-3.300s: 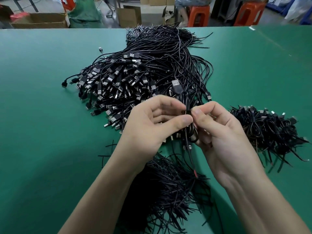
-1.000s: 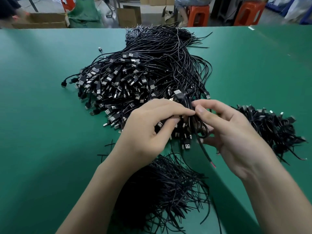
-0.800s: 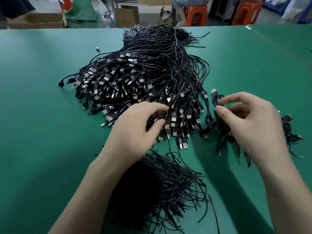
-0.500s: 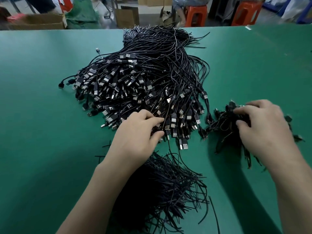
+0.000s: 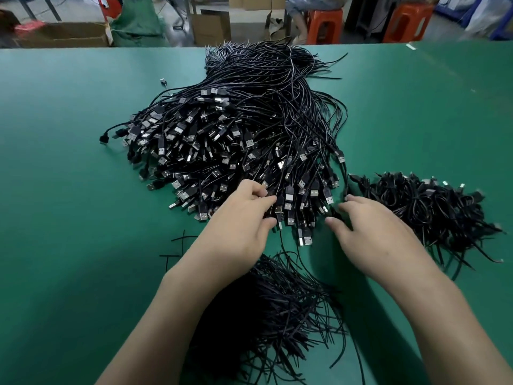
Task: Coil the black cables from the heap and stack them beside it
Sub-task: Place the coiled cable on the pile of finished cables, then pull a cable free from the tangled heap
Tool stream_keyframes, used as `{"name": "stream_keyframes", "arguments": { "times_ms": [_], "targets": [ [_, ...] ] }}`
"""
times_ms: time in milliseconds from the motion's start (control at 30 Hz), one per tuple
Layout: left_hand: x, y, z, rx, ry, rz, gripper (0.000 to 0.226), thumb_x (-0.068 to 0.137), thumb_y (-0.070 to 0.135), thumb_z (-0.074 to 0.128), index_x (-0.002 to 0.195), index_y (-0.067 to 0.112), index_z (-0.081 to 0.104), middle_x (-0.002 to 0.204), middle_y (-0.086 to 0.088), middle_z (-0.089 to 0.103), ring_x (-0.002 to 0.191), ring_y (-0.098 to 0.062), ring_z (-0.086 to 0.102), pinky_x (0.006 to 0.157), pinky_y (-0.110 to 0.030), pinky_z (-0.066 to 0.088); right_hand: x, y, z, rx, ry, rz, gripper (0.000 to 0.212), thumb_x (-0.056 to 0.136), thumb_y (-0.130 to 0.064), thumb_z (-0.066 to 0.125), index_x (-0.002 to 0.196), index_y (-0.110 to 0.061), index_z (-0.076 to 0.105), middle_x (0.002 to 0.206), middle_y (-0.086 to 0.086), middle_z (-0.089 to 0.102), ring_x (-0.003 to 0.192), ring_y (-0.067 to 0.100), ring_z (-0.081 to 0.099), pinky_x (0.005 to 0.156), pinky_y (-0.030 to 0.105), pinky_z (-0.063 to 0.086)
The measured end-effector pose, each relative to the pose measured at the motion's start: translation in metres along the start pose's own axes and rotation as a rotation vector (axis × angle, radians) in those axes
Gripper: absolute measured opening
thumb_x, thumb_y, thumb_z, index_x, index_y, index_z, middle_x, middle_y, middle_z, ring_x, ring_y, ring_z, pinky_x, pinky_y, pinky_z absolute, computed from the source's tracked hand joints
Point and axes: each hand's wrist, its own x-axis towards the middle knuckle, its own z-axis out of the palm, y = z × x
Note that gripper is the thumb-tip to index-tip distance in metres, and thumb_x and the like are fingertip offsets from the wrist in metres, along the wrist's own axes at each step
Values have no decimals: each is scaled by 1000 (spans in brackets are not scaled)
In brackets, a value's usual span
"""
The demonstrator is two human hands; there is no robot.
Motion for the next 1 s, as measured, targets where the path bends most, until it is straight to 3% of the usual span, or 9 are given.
{"name": "stream_keyframes", "arguments": {
  "times_ms": [133, 233, 300, 433, 500, 567, 700, 867, 1000],
  "targets": [
    [0, 3, 2, -65, -66, -64, 53, 110, 28, 47, 161, 17, 34, 152, 6, 32, 137, -12, 40, 108, -22, 34, -3, -4, 2, -10, -35, -11, 55, 104, -47, 46, 146, -11, 48, 167, 8, 23, 155, 22, 17, 122, 40, 22],
    [-1, 8, 2, -151, -110, -120, 55, 109, 36, 48, 161, 21, 34, 153, 5, 35, 140, -17, 40, 117, -30, 34, -4, -6, -1, -20, -5, -51, 55, 105, -48, 43, 148, -14, 46, 163, 6, 32, 154, 21, 20, 124, 43, 16],
    [0, 11, 5, -164, -46, -164, 51, 107, 42, 50, 154, 23, 45, 145, 5, 44, 134, -15, 46, 115, -36, 39, -5, -8, -6, 66, 90, -105, 53, 104, -46, 47, 147, -17, 48, 153, 1, 48, 147, 20, 35, 122, 42, 23],
    [3, 13, 13, -190, 185, -187, 24, 104, 38, 59, 122, 26, 69, 112, 9, 64, 97, -8, 64, 96, -35, 52, -9, -18, -12, 354, 224, -200, 43, 100, -45, 52, 138, -26, 59, 130, -14, 62, 125, 7, 53, 103, 26, 41],
    [3, 10, 14, -232, 316, -169, 9, 100, 31, 68, 104, 28, 75, 88, 13, 64, 75, -3, 61, 84, -35, 56, -13, -23, -13, 476, 193, -213, 35, 99, -44, 53, 130, -32, 65, 115, -24, 64, 110, -8, 56, 90, 6, 37],
    [2, 7, 14, -261, 373, -151, 7, 97, 25, 73, 97, 29, 78, 79, 16, 64, 65, 0, 58, 78, -32, 58, -15, -26, -13, 580, 144, -219, 26, 99, -42, 54, 120, -36, 69, 104, -29, 66, 102, -18, 55, 80, -2, 36],
    [1, 9, 8, -458, 358, -143, 11, 92, 17, 79, 90, 28, 80, 65, 21, 66, 62, 7, 60, 62, -11, 50, -15, -29, -11, 658, 69, -217, 27, 100, -47, 49, 108, -38, 73, 93, -24, 72, 85, -11, 62, 70, 11, 43],
    [-13, 22, -24, -593, 294, -52, 16, 87, 13, 80, 78, 26, 79, 54, 18, 63, 47, 6, 53, 52, -7, 42, -12, -32, -4, 1029, -154, -75, 49, 103, -58, 37, 107, -26, 74, 91, -8, 78, 90, 8, 72, 83, 40, 61],
    [-28, 41, -41, -507, 94, 96, 14, 84, 10, 77, 76, 22, 79, 57, 12, 68, 43, 5, 50, 55, -6, 48, -13, -38, -2, 1607, -423, 88, 56, 101, -53, 43, 101, -9, 77, 99, 12, 78, 91, 23, 76, 73, 32, 63]
  ]
}}
